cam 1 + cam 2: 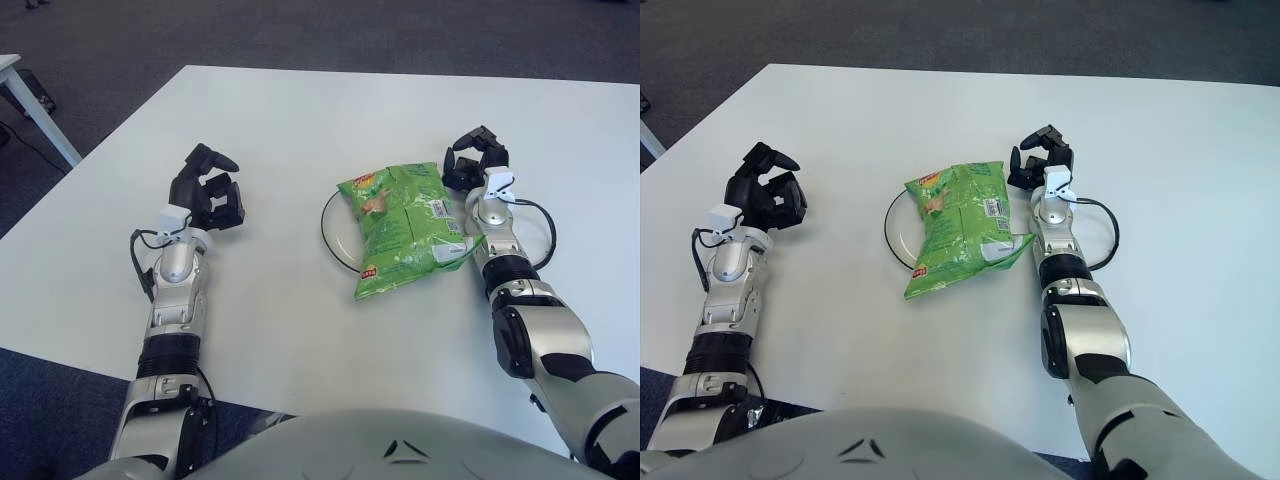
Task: Put the snack into the plate.
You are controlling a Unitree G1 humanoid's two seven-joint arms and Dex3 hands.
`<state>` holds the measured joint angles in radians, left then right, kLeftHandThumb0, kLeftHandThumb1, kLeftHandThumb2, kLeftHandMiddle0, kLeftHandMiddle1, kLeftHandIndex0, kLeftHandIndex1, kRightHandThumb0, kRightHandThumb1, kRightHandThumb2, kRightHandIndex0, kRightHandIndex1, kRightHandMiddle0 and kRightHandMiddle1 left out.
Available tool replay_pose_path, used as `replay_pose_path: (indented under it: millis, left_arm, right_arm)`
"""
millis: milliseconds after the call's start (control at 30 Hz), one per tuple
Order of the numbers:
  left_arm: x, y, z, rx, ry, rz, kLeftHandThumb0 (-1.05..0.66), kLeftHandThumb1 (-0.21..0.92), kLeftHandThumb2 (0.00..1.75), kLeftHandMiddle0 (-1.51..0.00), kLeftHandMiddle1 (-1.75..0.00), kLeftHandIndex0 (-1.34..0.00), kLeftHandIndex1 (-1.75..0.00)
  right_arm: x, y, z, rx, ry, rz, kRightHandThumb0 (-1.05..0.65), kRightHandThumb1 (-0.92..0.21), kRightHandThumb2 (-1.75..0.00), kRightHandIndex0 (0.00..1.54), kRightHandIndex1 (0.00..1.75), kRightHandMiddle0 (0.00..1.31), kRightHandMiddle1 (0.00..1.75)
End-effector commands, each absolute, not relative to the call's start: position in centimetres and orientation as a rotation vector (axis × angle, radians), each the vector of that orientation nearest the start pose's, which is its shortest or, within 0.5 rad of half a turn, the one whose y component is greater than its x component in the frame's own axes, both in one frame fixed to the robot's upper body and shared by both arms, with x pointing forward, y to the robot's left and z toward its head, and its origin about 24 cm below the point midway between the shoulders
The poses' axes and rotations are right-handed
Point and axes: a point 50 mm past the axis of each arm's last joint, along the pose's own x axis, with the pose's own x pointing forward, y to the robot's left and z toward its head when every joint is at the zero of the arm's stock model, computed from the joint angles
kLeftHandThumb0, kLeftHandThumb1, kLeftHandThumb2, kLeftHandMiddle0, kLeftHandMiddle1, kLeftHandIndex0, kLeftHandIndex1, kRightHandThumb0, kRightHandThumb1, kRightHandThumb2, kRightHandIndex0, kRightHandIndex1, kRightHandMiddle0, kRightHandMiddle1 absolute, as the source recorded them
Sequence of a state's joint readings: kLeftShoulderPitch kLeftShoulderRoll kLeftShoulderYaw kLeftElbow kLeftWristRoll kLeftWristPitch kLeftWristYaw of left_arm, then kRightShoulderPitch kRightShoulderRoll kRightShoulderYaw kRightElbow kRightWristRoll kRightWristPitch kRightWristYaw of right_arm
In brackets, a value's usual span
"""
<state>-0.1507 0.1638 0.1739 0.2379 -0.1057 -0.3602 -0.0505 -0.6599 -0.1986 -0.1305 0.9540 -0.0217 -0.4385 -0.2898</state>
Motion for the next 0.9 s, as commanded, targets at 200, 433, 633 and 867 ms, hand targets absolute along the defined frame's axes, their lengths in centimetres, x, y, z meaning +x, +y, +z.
replay_pose_path:
  millis: [200,433,633,867]
  left_arm:
    - [24.6,20.9,0.3,0.012,-0.019,0.108,-0.44,0.43,1.18,-1.07,-1.75,-0.52,-1.75]
    - [24.9,20.9,0.3,0.013,-0.009,0.082,-0.45,0.42,1.18,-1.07,-1.75,-0.53,-1.75]
    - [25.6,20.5,0.2,0.011,-0.003,0.033,-0.44,0.43,1.17,-1.06,-1.75,-0.52,-1.75]
    - [26.2,20.4,0.1,0.015,0.002,-0.004,-0.44,0.45,1.15,-1.04,-1.75,-0.51,-1.75]
  right_arm:
    - [33.2,-21.4,3.7,-0.160,-0.071,-0.384,-0.51,-0.24,-1.41,1.33,1.75,0.67,1.75]
    - [32.6,-21.8,3.7,-0.159,-0.086,-0.416,-0.50,-0.25,-1.40,1.33,1.75,0.67,1.75]
    - [31.9,-22.4,3.7,-0.152,-0.092,-0.454,-0.50,-0.25,-1.40,1.32,1.75,0.67,1.75]
    - [31.1,-22.8,3.6,-0.159,-0.096,-0.473,-0.50,-0.25,-1.40,1.32,1.75,0.67,1.75]
